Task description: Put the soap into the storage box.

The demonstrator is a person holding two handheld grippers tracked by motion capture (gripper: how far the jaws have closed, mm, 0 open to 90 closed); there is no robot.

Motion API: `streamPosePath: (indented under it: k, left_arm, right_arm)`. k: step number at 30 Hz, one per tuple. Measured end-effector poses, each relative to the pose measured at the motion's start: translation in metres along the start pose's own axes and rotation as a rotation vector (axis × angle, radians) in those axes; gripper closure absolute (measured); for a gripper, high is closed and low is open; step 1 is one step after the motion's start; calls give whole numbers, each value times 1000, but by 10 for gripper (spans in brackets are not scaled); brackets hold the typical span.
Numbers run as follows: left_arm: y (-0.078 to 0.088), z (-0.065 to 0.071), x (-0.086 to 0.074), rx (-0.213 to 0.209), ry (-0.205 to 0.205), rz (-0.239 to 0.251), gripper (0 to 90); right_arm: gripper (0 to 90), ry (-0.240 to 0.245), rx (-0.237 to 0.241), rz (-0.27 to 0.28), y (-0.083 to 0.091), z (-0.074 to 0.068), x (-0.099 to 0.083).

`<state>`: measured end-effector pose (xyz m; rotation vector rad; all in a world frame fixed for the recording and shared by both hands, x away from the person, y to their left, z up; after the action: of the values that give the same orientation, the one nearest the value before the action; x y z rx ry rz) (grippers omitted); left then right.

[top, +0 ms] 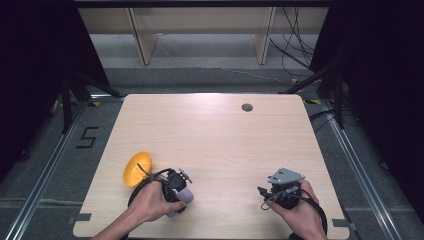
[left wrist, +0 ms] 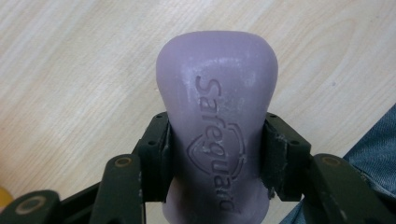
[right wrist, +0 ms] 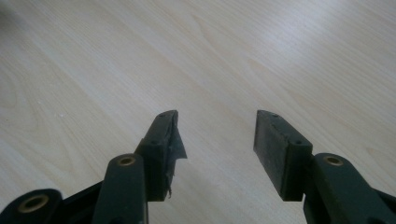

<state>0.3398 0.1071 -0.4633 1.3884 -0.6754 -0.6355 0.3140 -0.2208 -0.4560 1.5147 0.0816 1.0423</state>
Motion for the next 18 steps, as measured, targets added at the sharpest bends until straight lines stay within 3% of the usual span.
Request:
streamPosePath:
  k: [12,18]
  left_arm:
    - [10,-11,-2,1,81,23,490]
    - [15,-15,-2,-5,98,29,490]
  right_arm:
    - [502,-2,1,-1,0,0,0]
    - [501,-1,0,-1,0,0,0]
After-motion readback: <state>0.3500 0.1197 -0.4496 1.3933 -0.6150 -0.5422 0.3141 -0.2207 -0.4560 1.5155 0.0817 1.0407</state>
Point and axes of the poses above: each handheld gripper's, and its own axes: y roughly backward along the jaws, x roughly out of its top, z roughly to its right, the point moved 1 cm from there along -y, roughly forward along the jaws, and after that the axes turned 9 degrees about -z, right-handed, at the moved point
